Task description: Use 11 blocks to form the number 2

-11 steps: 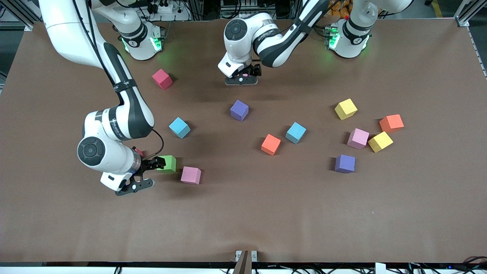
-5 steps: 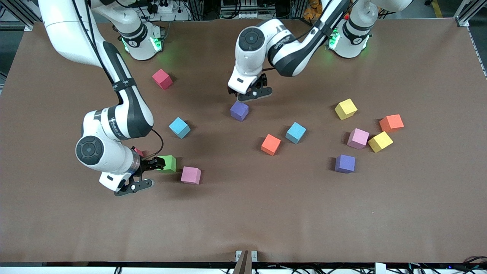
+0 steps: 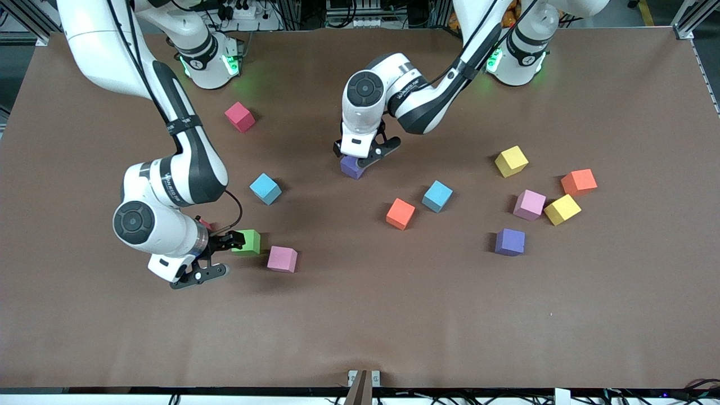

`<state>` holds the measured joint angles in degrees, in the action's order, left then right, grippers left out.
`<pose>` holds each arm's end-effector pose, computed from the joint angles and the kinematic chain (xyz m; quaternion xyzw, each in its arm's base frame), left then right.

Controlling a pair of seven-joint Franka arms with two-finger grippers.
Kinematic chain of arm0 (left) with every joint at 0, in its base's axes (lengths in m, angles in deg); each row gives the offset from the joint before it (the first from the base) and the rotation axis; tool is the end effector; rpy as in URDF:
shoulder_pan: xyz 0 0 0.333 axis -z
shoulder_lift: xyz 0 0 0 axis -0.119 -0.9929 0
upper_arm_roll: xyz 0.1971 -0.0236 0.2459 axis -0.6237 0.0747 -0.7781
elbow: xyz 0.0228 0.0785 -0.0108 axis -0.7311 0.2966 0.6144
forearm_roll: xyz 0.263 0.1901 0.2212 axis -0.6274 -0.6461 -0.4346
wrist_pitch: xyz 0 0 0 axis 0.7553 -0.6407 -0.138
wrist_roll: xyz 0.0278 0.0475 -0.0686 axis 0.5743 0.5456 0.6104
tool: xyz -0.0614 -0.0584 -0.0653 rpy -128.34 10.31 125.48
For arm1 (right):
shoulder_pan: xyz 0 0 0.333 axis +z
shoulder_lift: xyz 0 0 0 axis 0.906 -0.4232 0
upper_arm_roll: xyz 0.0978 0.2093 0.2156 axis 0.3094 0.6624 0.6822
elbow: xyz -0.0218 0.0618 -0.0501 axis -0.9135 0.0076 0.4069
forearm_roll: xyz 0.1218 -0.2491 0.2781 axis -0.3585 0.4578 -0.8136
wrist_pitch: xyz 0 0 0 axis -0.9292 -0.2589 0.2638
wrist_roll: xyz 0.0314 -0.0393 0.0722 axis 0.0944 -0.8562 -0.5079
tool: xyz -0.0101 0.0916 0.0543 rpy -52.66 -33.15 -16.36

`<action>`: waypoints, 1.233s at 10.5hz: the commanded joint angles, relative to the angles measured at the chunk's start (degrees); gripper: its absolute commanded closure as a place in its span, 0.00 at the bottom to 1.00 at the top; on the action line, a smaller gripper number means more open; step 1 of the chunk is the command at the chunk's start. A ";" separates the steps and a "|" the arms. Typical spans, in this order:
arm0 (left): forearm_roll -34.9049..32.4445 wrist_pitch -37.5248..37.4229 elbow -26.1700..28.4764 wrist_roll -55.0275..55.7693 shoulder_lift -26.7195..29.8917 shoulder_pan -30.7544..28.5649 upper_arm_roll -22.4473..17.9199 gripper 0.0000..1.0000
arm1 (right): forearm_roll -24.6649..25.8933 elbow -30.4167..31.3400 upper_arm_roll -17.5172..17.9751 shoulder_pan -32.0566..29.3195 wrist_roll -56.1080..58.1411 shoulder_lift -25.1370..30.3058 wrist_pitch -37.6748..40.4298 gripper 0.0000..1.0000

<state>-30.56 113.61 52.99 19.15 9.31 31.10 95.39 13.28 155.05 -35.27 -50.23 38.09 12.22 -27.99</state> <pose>0.3868 -0.5316 0.2865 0.9489 0.2983 -0.1024 0.0097 0.6798 0.1673 0.3056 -0.9884 -0.1462 0.0347 0.0218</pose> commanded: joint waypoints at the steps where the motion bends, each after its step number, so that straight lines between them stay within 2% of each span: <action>1: 0.93 0.14 -1.35 2.52 -0.81 0.57 -0.58 0.00 | -0.69 0.17 1.45 1.08 0.22 0.92 1.51 0.00; 4: 1.01 4.70 -1.00 6.98 -1.77 1.26 -2.07 0.00 | -1.91 0.17 1.81 4.24 -0.67 0.83 1.43 0.00; 9: 0.75 6.65 -0.47 9.64 -3.88 1.80 -2.60 0.00 | -2.18 0.08 1.72 7.94 -4.00 0.04 0.20 0.00; 12: 0.75 11.12 0.58 11.92 -5.73 1.97 -2.60 0.00 | -1.66 -0.79 1.72 8.82 -5.15 -2.32 -2.79 0.00; 13: 0.75 11.83 0.93 12.19 -5.91 2.32 -2.60 0.00 | -1.65 -2.80 1.72 8.74 -4.89 -3.72 -3.05 0.00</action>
<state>-30.50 123.43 53.38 29.92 3.86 32.24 93.49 11.89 154.90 -33.42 -41.70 33.94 10.75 -30.48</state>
